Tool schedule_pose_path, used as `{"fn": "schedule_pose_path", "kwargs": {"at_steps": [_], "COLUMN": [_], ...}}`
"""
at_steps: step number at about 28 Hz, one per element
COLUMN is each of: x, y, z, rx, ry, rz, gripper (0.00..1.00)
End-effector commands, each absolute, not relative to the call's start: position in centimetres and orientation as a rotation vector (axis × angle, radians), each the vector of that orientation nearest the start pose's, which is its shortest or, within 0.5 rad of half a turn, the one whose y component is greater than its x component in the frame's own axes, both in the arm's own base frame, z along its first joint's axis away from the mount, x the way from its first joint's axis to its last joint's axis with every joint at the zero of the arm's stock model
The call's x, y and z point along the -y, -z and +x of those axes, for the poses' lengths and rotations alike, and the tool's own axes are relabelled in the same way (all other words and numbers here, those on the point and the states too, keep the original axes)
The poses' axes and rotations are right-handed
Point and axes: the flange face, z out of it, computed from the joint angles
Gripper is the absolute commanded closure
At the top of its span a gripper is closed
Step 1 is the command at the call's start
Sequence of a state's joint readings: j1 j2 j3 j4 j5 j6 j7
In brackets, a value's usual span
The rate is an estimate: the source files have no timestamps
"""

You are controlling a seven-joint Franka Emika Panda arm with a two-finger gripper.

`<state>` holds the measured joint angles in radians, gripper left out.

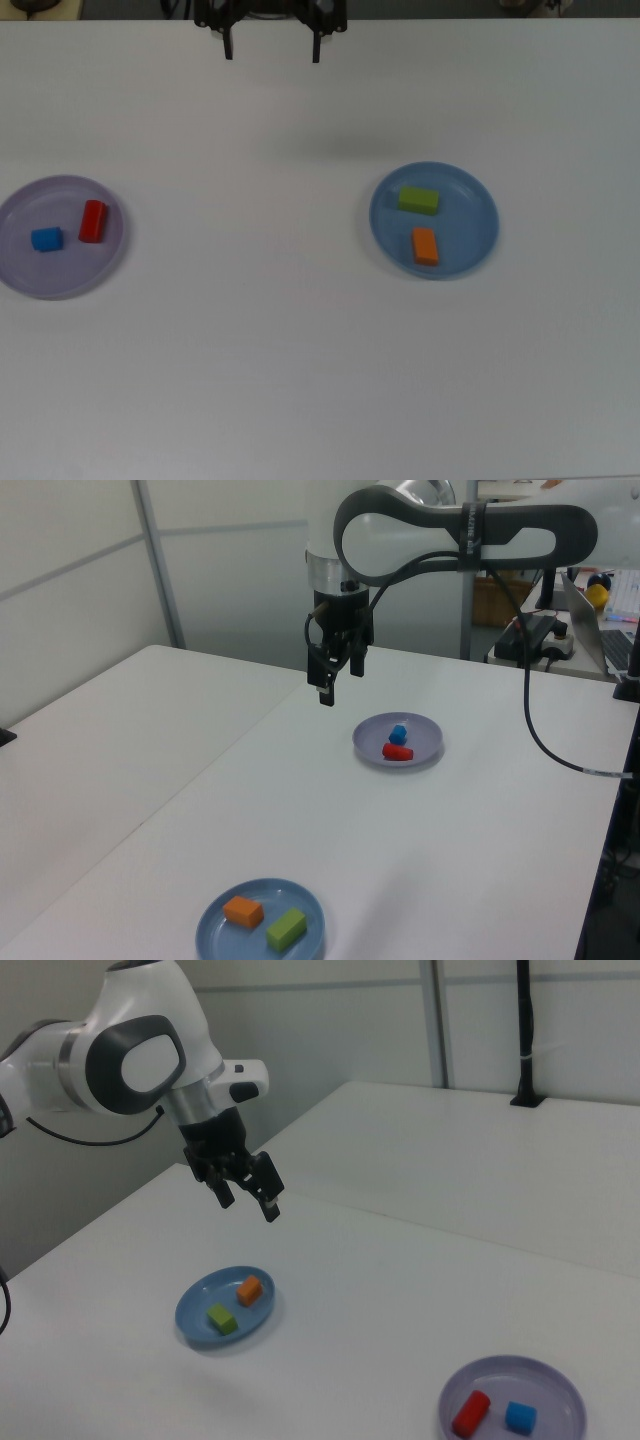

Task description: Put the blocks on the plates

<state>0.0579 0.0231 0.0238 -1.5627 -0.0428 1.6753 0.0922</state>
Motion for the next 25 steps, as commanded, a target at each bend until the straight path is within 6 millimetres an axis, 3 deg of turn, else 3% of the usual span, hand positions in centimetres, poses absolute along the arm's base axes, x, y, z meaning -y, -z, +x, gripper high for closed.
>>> {"fn": "schedule_pose_path", "kwargs": {"at_steps": [1, 15, 25], "x": [-3.9, -3.6, -2.1], "y": [-63.2, -63.2, -63.0], "z": [56.7, 56.8, 56.8], "rx": [-0.026, -0.037, -0.053], "ry": [0.156, 0.160, 0.144], "rz": [-3.134, -3.113, -3.129], "gripper": [0.00, 0.00, 0.00]}}
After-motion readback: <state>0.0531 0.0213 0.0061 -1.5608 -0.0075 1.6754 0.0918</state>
